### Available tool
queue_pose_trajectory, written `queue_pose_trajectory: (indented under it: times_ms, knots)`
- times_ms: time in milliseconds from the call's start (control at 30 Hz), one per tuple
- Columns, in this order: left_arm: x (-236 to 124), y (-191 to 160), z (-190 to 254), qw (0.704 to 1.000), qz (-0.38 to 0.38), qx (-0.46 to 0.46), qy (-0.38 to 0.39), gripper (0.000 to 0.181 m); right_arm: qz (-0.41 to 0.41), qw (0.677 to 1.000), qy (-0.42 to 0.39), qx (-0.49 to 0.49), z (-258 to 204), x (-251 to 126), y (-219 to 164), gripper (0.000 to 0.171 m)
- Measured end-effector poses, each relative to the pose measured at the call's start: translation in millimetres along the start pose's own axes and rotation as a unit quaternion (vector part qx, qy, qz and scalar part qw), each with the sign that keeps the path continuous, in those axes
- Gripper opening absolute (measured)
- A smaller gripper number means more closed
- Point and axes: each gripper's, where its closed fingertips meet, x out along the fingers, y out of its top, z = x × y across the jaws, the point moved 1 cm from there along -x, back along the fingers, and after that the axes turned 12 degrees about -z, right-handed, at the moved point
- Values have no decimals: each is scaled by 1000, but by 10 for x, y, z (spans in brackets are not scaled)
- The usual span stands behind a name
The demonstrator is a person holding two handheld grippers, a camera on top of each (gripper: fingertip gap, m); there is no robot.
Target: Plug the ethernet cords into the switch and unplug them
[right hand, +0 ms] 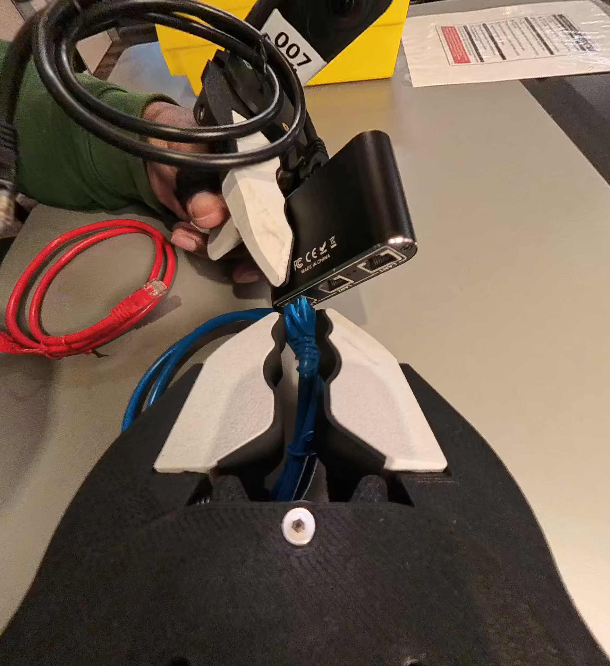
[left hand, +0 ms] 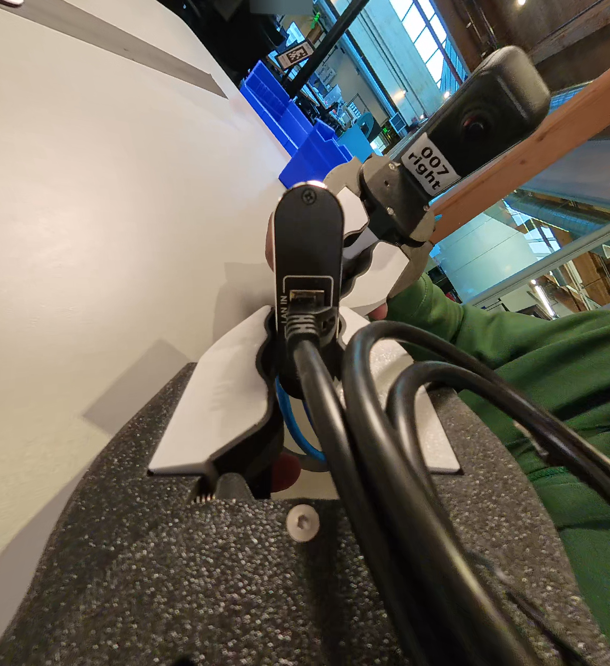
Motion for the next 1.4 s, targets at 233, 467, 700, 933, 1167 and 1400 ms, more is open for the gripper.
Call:
queue_pose_trajectory:
  times_ms: [233, 467, 700, 933, 1167, 1400]
  knots:
    - [-61, 53, -6, 1000, 15, -13, -18, 28, 58, 998, -8, 7, 57, -104, 75, 25]
    - [-212, 191, -102, 997, 74, -35, -8, 28, 84, 995, -55, 26, 294, -401, 66, 29]
    - [-540, 357, -391, 984, 153, -49, 76, 28, 21, 996, -90, 10, 185, -459, 0, 23]
    - [-606, 384, -425, 979, 176, -51, 91, 27, -53, 991, 96, 79, -826, 142, -70, 29]
    - [-593, 381, -416, 979, 173, -43, 96, 27, -131, 984, 72, 97, -1241, 614, -150, 40]
    - [-596, 380, -418, 979, 174, -42, 99, 27, -93, 990, 58, 84, -1160, 603, -95, 21]
